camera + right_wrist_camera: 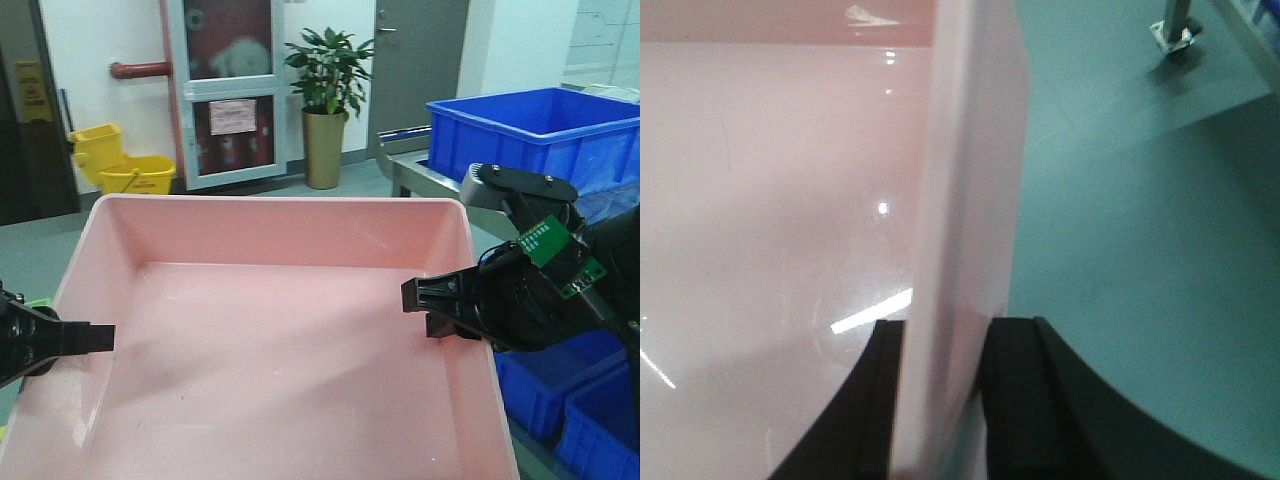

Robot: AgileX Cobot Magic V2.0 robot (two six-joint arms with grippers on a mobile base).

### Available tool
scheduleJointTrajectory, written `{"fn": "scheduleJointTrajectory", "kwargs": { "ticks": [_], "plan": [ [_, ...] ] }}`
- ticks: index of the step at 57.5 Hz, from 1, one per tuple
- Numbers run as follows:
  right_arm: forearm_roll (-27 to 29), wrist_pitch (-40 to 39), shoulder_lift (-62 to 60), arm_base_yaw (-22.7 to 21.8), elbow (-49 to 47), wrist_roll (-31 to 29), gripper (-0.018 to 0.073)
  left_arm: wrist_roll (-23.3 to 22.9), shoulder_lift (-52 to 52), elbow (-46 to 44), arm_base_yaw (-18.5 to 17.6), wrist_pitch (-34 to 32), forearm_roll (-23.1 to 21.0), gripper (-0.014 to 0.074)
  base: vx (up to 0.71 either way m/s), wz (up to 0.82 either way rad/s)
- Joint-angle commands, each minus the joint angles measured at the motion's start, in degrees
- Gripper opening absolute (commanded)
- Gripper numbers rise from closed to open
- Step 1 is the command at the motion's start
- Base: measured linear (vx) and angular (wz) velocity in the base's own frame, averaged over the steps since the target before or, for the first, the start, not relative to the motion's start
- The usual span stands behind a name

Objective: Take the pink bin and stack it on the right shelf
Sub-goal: 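Carry the pink bin with both grippers while the base drives to the table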

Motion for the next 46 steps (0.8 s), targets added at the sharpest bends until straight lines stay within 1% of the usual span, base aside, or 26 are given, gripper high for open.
{"fn": "scheduleJointTrajectory", "kwargs": {
  "ticks": [1, 10, 19, 46],
  "plan": [
    [-0.30, -5.48, -1.61, -0.20, -1.73, 0.71, -0.0009, -0.14, -2.20, -1.92, -0.66, -0.69, -7.19, -0.0001, 0.48, -0.28],
    [-0.30, -5.57, -1.61, -0.20, -1.73, 0.71, -0.0009, -0.14, -2.20, -1.92, -0.66, -0.69, -7.19, -0.0001, 0.47, -0.41],
    [-0.30, -5.52, -1.61, -0.20, -1.73, 0.71, -0.0009, -0.14, -2.20, -1.92, -0.66, -0.69, -7.19, -0.0001, 0.46, -0.61],
    [-0.30, -5.46, -1.61, -0.20, -1.73, 0.71, -0.0009, -0.14, -2.21, -1.92, -0.66, -0.74, -7.12, -0.0001, 0.42, -0.81]
  ]
}}
